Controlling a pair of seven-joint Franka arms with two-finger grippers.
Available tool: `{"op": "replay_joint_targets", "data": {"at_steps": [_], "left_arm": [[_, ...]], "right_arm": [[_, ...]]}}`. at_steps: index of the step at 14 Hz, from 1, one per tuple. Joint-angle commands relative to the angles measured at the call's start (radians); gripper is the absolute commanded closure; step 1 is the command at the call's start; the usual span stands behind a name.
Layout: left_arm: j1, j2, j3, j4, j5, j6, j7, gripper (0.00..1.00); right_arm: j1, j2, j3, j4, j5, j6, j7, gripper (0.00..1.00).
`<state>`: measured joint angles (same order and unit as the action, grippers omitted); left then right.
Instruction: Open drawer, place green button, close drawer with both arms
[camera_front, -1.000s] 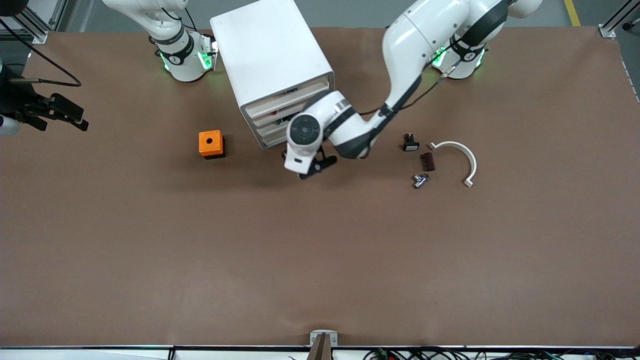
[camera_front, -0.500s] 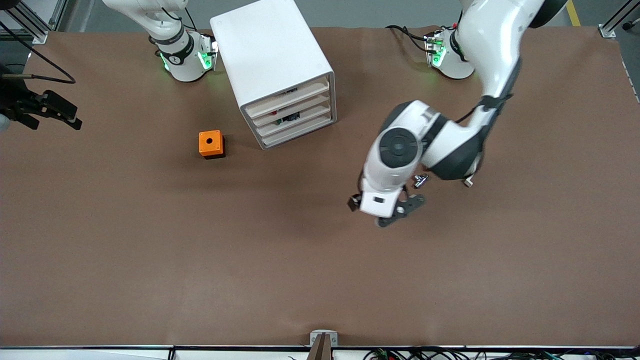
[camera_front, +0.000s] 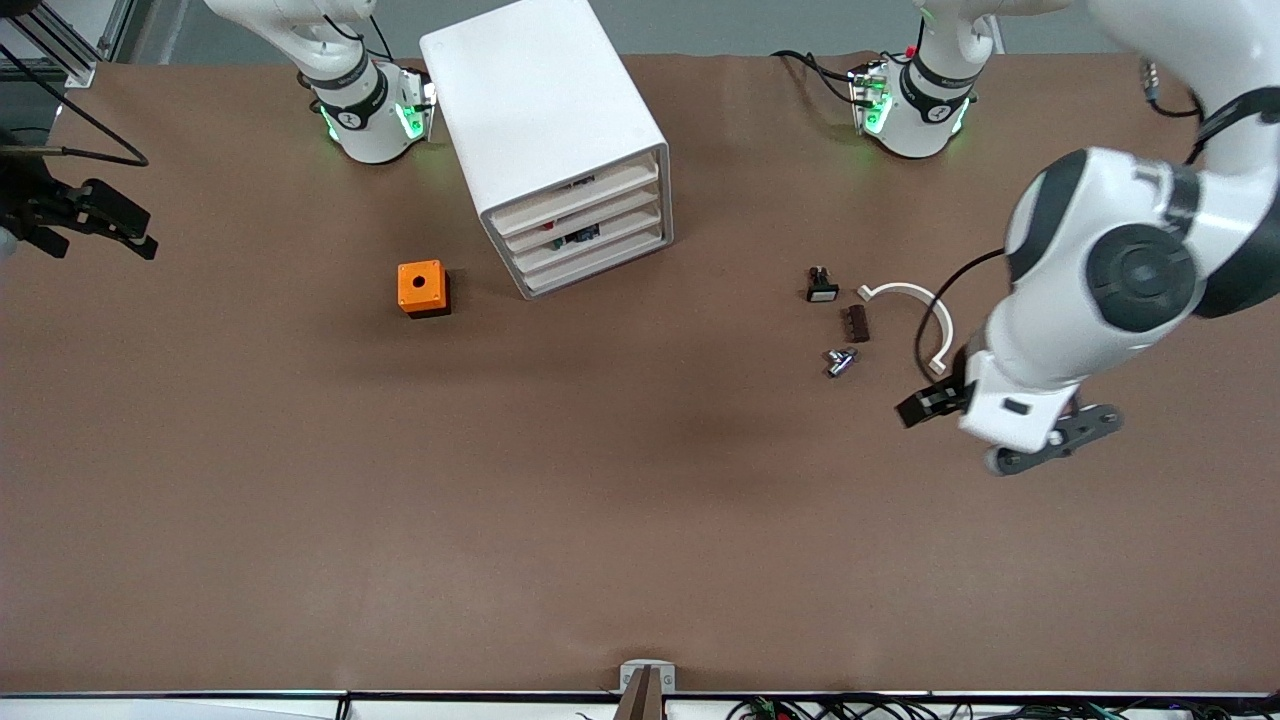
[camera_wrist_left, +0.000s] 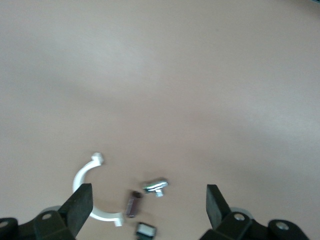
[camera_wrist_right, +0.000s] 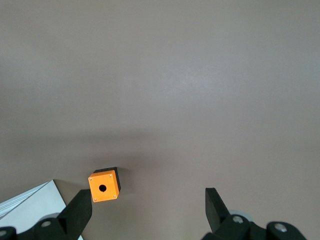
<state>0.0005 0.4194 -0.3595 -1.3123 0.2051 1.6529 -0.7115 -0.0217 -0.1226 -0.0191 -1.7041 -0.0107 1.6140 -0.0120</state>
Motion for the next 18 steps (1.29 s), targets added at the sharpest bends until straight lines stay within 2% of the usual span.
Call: {"op": "replay_joint_targets", "data": {"at_steps": [1, 3, 5, 6, 8, 10, 12, 14, 18], "left_arm": [[0.036, -0.099, -0.015, -0.033, 0.011, -0.088, 0.079, 0.0], [0.071, -0.154, -0.016, -0.034, 0.002, -0.126, 0.211, 0.0], [0.09, -0.203, -0.007, -0.042, -0.027, -0.153, 0.24, 0.0], [0.082, -0.246, 0.019, -0.073, -0.056, -0.153, 0.244, 0.0], [0.041, -0.333, 0.094, -0.158, -0.108, -0.15, 0.28, 0.0], [-0.038, -0.422, 0.216, -0.241, -0.157, -0.15, 0.364, 0.0], [-0.094, -0.488, 0.296, -0.307, -0.187, -0.145, 0.411, 0.0], [-0.102, -0.539, 0.307, -0.367, -0.188, -0.14, 0.448, 0.0], [-0.109, -0.588, 0.307, -0.412, -0.188, -0.134, 0.46, 0.0]], "right_arm": [[-0.009, 0.023, -0.005, 0.043, 0.029, -0.035, 0.004, 0.0], [-0.014, 0.024, -0.005, 0.043, 0.032, -0.039, 0.003, 0.0], [-0.009, 0.024, -0.004, 0.043, 0.032, -0.04, -0.003, 0.0], [-0.009, 0.023, -0.002, 0.043, 0.028, -0.04, -0.003, 0.0], [-0.006, 0.023, 0.001, 0.043, 0.02, -0.042, -0.003, 0.0], [-0.006, 0.023, 0.001, 0.041, 0.017, -0.051, -0.002, 0.0], [-0.007, 0.023, 0.001, 0.041, 0.009, -0.052, -0.005, 0.0], [-0.007, 0.023, 0.001, 0.04, 0.009, -0.055, -0.003, 0.0], [-0.004, 0.023, 0.001, 0.041, -0.008, -0.065, -0.003, 0.0]]}}
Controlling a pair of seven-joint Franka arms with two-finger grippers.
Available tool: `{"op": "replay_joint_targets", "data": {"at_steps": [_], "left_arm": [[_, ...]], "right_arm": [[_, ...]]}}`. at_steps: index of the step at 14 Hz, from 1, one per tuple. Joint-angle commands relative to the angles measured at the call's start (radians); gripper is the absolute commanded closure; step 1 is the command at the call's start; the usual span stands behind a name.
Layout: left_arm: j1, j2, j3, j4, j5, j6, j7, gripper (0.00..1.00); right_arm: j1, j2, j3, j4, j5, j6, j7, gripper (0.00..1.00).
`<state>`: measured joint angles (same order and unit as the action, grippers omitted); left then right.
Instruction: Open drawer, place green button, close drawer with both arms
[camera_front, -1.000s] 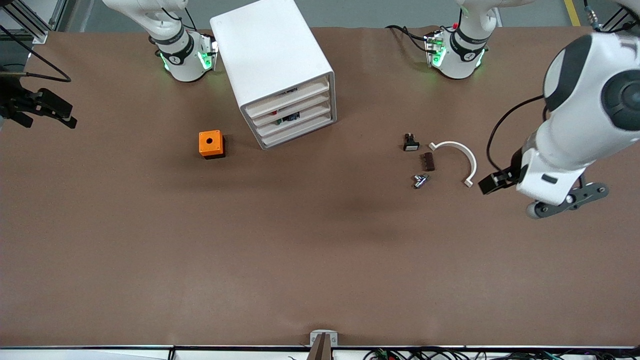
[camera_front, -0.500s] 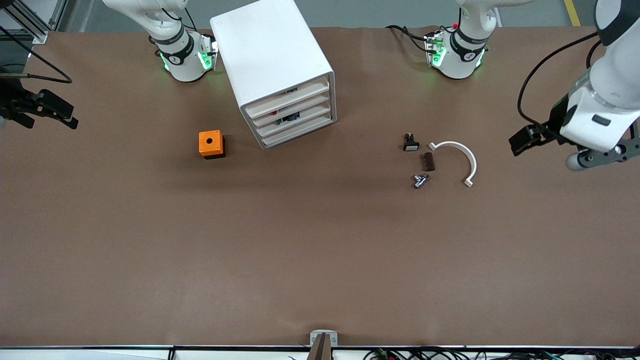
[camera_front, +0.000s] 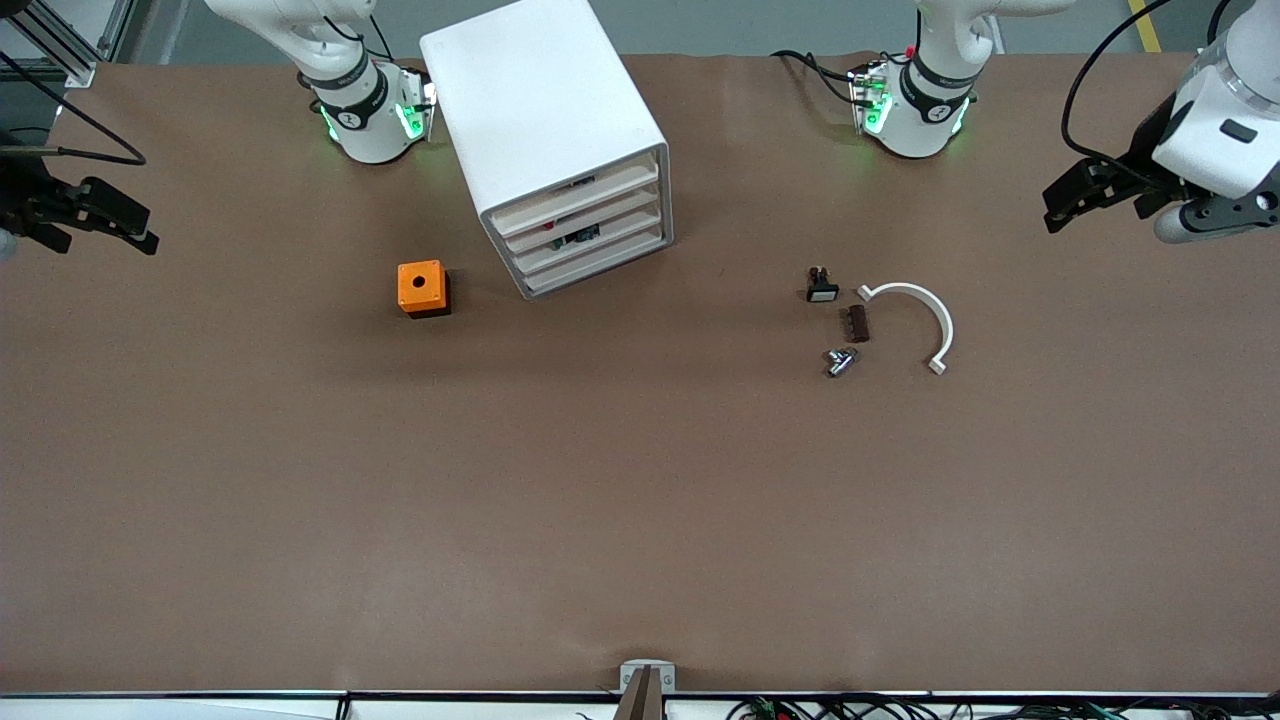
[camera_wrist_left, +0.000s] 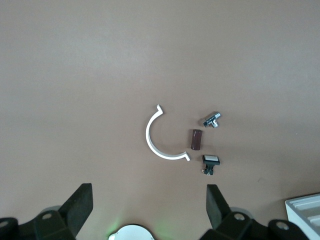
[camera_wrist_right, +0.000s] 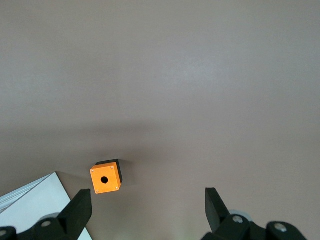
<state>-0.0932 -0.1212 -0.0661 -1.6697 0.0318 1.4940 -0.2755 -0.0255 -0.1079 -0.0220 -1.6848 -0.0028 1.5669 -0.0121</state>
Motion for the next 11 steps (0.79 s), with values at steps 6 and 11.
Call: {"op": "replay_joint_targets", "data": {"at_steps": [6, 11], "left_arm": [[-0.006, -0.037, 0.014, -0.022, -0.015, 0.023, 0.09, 0.0], [0.001, -0.011, 0.014, 0.031, -0.013, -0.001, 0.087, 0.0]], "right_arm": [[-0.001, 0.008, 0.005, 0.02, -0.002, -0.019, 0.006, 0.0], [-0.002, 0.007, 0.004, 0.019, 0.032, -0.013, 0.009, 0.0]]}}
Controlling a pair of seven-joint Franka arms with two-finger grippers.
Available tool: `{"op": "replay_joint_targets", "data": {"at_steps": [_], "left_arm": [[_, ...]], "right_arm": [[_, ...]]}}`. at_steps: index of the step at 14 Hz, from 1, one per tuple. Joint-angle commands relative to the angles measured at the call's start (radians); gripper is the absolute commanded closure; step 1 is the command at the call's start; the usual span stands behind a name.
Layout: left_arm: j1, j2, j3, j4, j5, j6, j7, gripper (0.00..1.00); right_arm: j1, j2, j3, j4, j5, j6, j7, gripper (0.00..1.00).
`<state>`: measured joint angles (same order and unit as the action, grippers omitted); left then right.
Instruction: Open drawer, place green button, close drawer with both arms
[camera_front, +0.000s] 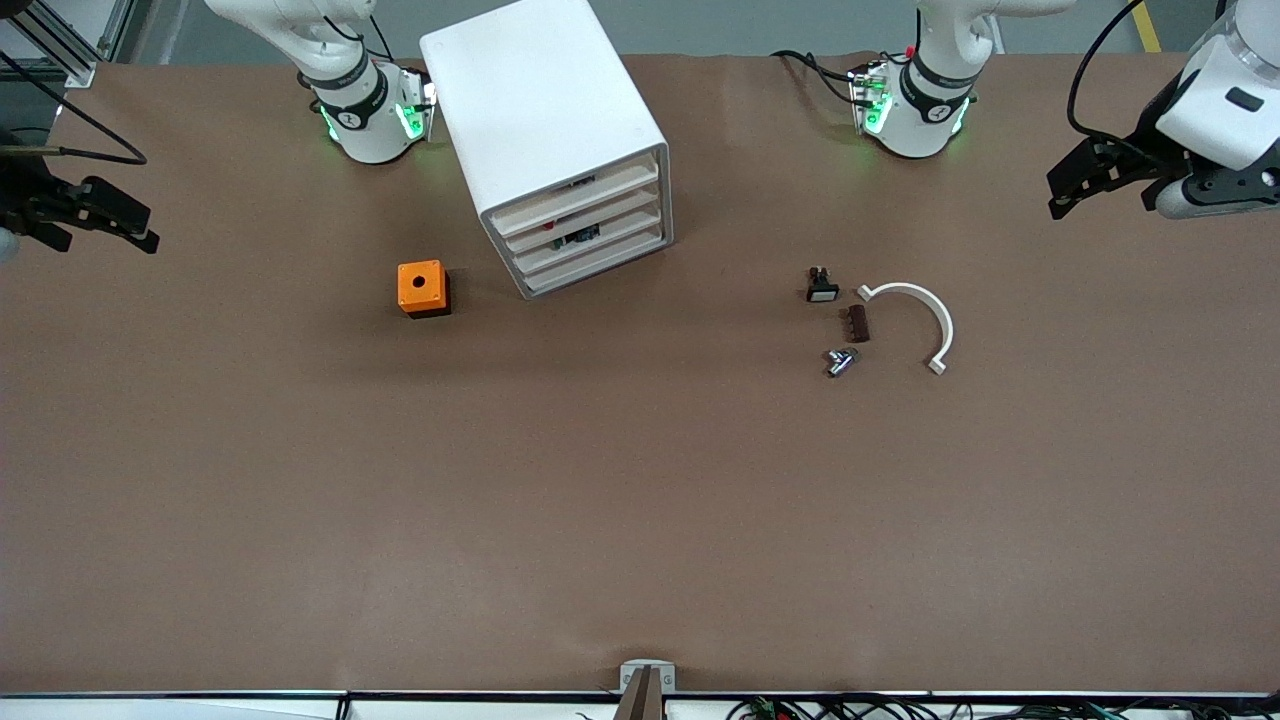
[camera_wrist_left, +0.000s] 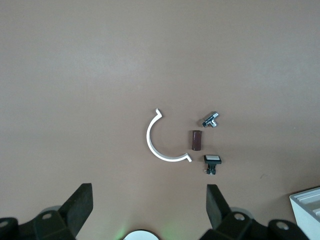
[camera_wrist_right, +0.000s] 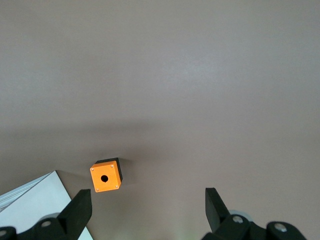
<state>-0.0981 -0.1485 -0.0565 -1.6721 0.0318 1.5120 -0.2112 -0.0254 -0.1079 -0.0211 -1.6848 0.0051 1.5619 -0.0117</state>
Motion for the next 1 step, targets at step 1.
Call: {"op": "replay_joint_targets", "data": {"at_steps": [1], "left_arm": [[0.008, 0.017, 0.004, 0.034, -0.013, -0.026, 0.024, 0.0]], "right_arm": [[-0.002, 0.007, 0.003, 0.019, 0.024, -0.01, 0.007, 0.0]]}}
